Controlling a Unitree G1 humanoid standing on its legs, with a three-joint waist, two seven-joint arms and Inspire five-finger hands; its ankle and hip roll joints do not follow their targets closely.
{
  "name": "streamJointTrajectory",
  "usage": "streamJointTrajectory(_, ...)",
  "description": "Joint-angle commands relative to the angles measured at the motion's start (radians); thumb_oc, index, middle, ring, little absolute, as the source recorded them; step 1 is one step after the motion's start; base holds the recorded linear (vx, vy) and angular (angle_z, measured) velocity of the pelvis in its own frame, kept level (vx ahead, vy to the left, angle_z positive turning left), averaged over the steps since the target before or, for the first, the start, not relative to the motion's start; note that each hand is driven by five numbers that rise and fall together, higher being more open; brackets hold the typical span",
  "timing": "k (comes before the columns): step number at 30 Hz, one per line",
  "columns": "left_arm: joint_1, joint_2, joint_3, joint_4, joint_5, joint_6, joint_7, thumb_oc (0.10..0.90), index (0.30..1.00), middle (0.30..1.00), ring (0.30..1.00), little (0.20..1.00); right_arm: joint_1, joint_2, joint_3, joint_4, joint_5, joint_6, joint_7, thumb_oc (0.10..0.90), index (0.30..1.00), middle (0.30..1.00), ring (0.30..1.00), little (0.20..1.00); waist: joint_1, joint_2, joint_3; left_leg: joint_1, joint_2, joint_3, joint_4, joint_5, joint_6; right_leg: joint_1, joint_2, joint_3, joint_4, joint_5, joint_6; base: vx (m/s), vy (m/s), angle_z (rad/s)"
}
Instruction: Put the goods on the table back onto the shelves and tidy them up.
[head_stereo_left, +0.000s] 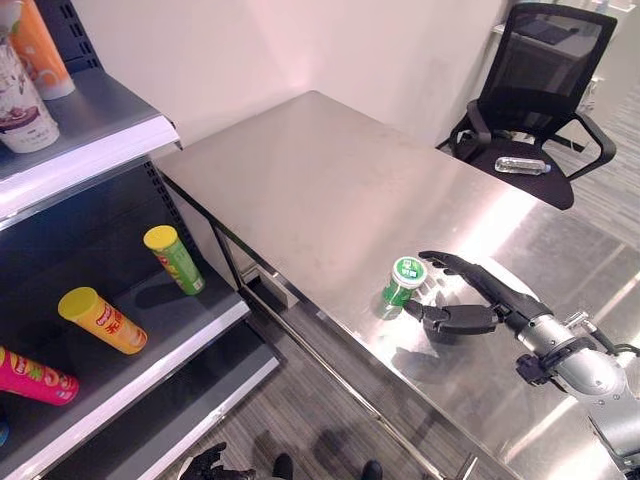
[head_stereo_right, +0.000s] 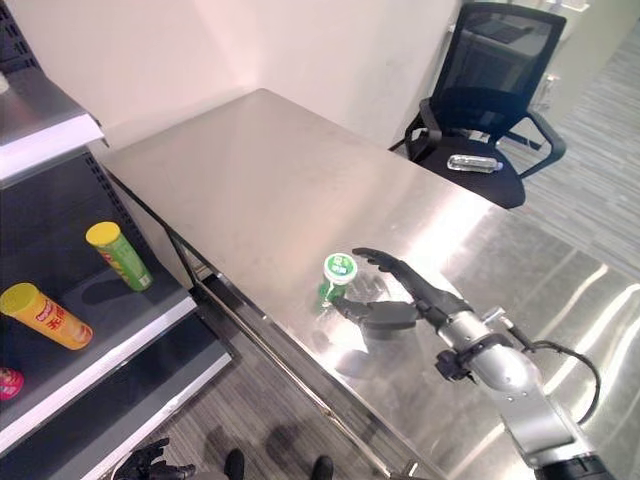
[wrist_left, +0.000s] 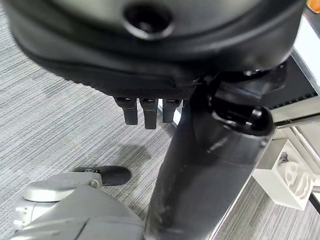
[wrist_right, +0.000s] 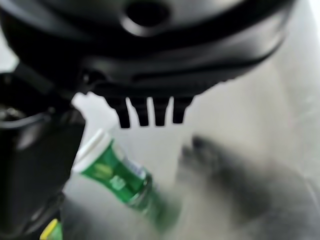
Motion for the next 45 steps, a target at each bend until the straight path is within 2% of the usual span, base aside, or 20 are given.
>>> streamJointTrajectory(1, -0.054, 0.041, -0.017, 0.010, 0.011, -0.053, 0.000, 0.800, 0.900, 0.900, 0.900, 0.900, -0.152, -0.031, -0.025, -0.044, -0.010, -0.059, -0.057, 0.800, 0.900, 0.900, 0.900, 0.900, 0.020, -0.016, -0.027, -0.047, 0.009, -0.039, 0.006, -0.003, -0.060, 0.083, -0.027, -0.098, 0.021, -0.123, 0.042, -0.01, -0.002, 0.06)
streamJointTrajectory(9, -0.053, 0.041, -0.017, 0.013, 0.010, -0.053, 0.004, 0.800, 0.900, 0.900, 0.900, 0.900, -0.158, -0.019, -0.022, -0.028, -0.027, -0.057, -0.074, 0.800, 0.900, 0.900, 0.900, 0.900, 0.025, -0.017, -0.027, -0.050, 0.007, -0.045, 0.006, -0.002, -0.060, 0.084, -0.028, -0.102, 0.021, -0.122, 0.041, 0.00, 0.000, 0.08)
streamJointTrajectory(10, -0.051, 0.037, -0.018, 0.016, 0.008, -0.050, 0.013, 0.800, 0.900, 0.900, 0.900, 0.900, -0.162, 0.013, -0.029, -0.001, -0.094, -0.052, -0.119, 0.800, 0.900, 0.900, 0.900, 0.900, 0.043, -0.015, -0.028, -0.057, 0.002, -0.061, 0.006, 0.000, -0.059, 0.088, -0.031, -0.116, 0.021, -0.124, 0.040, 0.00, 0.000, 0.00)
streamJointTrajectory(27, -0.052, 0.028, -0.023, 0.022, 0.004, -0.045, 0.028, 0.800, 0.900, 0.900, 0.900, 0.900, -0.182, 0.095, -0.019, 0.040, -0.192, -0.047, -0.201, 0.800, 0.900, 0.900, 0.900, 0.900, 0.061, -0.016, -0.034, -0.064, -0.012, -0.088, 0.006, 0.001, -0.053, 0.096, -0.041, -0.142, 0.021, -0.122, 0.042, 0.00, 0.005, 0.06)
streamJointTrajectory(28, -0.056, 0.029, -0.025, 0.021, 0.005, -0.044, 0.030, 0.800, 0.900, 0.900, 0.900, 0.900, -0.186, 0.102, -0.016, 0.038, -0.207, -0.047, -0.208, 0.400, 0.300, 0.300, 0.300, 0.300, 0.062, -0.015, -0.033, -0.065, -0.013, -0.089, 0.006, 0.003, -0.054, 0.096, -0.042, -0.142, 0.021, -0.122, 0.042, -0.01, 0.017, 0.03)
streamJointTrajectory(45, -0.066, 0.024, -0.032, 0.024, 0.009, -0.042, 0.037, 0.800, 0.900, 0.900, 0.900, 0.900, -0.174, 0.096, -0.052, 0.030, -0.225, -0.047, -0.232, 0.400, 0.300, 0.300, 0.300, 0.300, 0.054, -0.014, -0.031, -0.064, -0.009, -0.081, 0.006, 0.004, -0.060, 0.098, -0.043, -0.150, 0.021, -0.122, 0.044, 0.00, 0.005, 0.02)
